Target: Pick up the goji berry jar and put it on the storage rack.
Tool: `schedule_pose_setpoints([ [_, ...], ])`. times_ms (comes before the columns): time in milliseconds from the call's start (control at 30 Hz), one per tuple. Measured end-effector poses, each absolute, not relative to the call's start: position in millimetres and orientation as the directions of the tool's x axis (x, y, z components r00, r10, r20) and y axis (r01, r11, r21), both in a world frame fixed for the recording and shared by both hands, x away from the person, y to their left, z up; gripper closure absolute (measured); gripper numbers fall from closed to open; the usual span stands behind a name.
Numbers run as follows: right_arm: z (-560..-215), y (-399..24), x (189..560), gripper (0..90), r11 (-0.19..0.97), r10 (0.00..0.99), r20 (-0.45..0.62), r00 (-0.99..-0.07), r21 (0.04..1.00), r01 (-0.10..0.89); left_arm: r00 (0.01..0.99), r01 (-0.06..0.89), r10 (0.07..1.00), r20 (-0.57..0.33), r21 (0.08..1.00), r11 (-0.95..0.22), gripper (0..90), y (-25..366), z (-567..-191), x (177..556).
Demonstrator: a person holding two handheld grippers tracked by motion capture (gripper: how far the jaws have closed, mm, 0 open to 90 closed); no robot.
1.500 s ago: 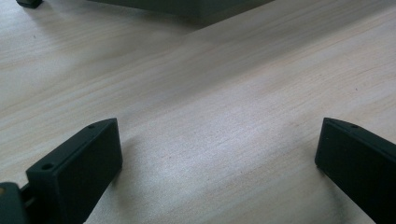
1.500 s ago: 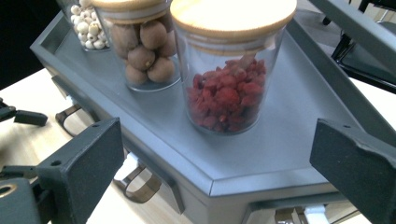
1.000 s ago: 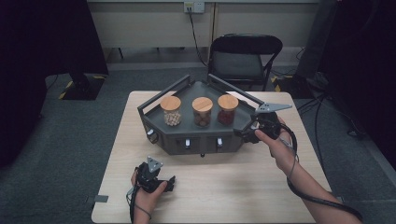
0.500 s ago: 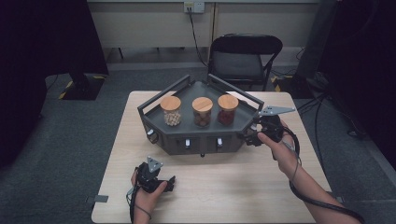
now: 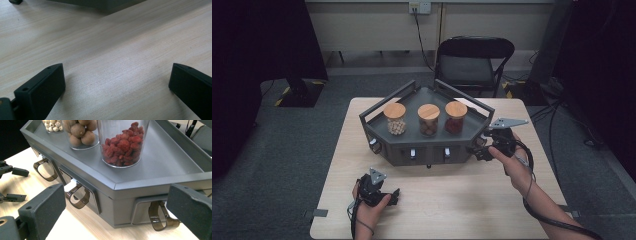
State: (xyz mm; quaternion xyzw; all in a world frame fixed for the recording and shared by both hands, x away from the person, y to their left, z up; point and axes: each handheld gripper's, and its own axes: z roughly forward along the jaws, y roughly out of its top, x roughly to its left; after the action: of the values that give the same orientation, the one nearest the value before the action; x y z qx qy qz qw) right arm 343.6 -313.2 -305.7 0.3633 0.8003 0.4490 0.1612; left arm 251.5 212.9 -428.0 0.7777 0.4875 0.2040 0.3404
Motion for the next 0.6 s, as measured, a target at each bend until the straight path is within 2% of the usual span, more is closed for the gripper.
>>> schedule_pose_setpoints([
  [600,-316,-323,333,1.3,0.323,0.719,0.083,-0.69,0.839,0.437,0.441,0.619,0.897,-0.015,0.729,-0.292,0.0,213,-428,251],
])
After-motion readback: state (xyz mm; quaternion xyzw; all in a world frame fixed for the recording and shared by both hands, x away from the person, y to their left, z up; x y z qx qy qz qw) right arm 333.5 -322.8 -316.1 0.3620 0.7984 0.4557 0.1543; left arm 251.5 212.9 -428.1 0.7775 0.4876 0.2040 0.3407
